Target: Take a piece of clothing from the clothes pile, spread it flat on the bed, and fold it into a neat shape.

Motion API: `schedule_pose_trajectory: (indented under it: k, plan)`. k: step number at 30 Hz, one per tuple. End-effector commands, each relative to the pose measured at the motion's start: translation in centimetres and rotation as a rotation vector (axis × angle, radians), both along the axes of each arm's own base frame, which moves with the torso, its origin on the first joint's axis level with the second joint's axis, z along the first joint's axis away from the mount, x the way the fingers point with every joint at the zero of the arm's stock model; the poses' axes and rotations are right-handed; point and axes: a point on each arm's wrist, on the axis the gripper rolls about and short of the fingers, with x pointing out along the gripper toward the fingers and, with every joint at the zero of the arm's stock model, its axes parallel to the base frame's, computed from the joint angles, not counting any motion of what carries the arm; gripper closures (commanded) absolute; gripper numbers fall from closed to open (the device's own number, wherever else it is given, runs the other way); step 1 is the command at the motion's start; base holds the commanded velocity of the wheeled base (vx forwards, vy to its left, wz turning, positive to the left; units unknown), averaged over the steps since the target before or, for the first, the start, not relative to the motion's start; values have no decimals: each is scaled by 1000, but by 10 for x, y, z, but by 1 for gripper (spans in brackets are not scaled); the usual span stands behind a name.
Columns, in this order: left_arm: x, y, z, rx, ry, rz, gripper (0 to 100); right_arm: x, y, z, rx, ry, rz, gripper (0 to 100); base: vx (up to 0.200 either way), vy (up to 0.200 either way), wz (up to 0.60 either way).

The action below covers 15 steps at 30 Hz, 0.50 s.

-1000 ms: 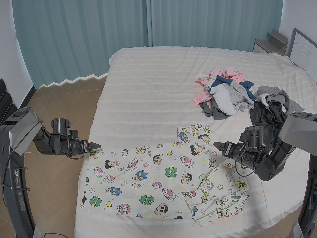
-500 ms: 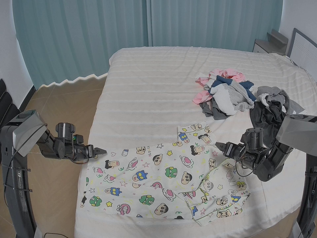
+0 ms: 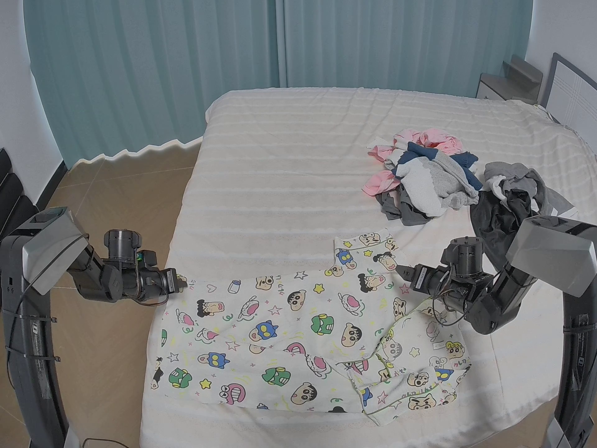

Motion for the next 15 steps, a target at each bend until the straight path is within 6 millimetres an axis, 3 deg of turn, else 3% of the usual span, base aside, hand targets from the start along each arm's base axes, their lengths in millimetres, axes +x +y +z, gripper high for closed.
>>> schedule_pose_trajectory:
  k: [1,8,15]
  plan:
    - [-5,0,11,8,-62,52,100,18,11,-11,-6,20,29,0,0,0,0]
    - [-9,2,27,28,-143,134,100,44,16,-21,10,21,56,0,0,0,0]
    - [-11,-7,26,47,-144,142,100,66,20,-14,9,-31,61,0,0,0,0]
